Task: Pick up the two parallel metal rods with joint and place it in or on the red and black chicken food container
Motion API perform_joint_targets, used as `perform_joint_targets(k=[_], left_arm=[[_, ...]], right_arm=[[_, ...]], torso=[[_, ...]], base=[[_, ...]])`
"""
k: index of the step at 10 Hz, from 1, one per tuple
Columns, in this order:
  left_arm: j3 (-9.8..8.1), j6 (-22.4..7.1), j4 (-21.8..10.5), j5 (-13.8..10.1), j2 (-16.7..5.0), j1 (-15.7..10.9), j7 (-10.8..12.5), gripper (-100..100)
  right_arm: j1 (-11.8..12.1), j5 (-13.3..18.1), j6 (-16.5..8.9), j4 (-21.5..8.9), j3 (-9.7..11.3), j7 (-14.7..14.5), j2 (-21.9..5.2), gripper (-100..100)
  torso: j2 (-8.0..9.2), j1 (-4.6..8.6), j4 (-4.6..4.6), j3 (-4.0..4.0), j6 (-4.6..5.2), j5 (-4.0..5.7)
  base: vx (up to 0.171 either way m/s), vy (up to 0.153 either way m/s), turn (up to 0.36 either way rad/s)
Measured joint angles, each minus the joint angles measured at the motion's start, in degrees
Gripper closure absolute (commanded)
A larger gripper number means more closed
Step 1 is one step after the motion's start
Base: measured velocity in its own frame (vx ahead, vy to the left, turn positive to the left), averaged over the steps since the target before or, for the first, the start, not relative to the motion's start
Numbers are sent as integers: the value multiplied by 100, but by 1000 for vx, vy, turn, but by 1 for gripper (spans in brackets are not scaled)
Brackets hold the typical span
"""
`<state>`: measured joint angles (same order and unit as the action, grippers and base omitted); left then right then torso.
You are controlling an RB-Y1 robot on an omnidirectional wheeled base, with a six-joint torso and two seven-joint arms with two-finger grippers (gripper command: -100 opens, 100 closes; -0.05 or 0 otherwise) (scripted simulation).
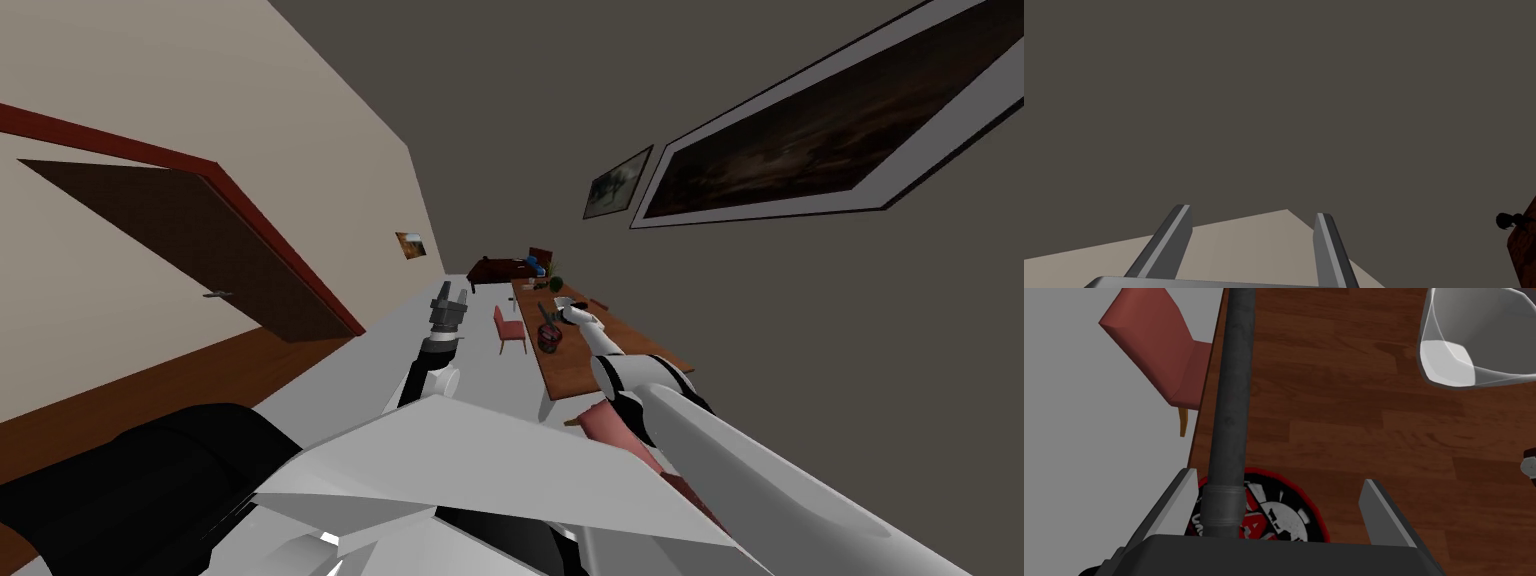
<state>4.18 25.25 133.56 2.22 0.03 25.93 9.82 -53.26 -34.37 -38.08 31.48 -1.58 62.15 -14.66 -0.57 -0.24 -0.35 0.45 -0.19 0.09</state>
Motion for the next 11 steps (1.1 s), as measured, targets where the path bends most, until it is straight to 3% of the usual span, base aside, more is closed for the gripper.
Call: perform_joint_targets(k=[3, 5, 6, 8, 10, 11], left_arm=[[0, 0, 0, 0, 0, -1, 0, 0], [0, 0, 0, 0, 0, -1, 0, 0], [1, 0, -1, 0, 0, 0, 0, 0], [0, 0, 0, 0, 0, -1, 0, 0], [0, 0, 0, 0, 0, -1, 0, 0], [0, 0, -1, 0, 0, -1, 0, 0]], right_arm=[[568, 64, 395, 221, 16, 54, -15, -100], [872, 13, 530, 104, 6, 8, -10, -100], [980, -88, 715, 106, 147, -47, -169, -100], [1466, 18, 977, 703, 407, 138, -278, -100], [1785, -76, 1331, 984, 433, 53, -290, -100], [1968, 21, 1433, 1177, 415, 110, -270, -100]], torso=[[41, 8, 11, -25, 2, 1], [37, 10, 10, -23, 2, 1], [-17, 0, 4, 4, -6, -2], [35, 14, 11, -22, 1, 2], [39, 9, 12, -25, 2, 0], [38, 12, -2, -17, 10, 2]], base=[[-16, 3, -3], [90, 14, 159], [38, -12, 191], [-18, -23, 64], [-1, -2, 5], [-3, -5, 15]])
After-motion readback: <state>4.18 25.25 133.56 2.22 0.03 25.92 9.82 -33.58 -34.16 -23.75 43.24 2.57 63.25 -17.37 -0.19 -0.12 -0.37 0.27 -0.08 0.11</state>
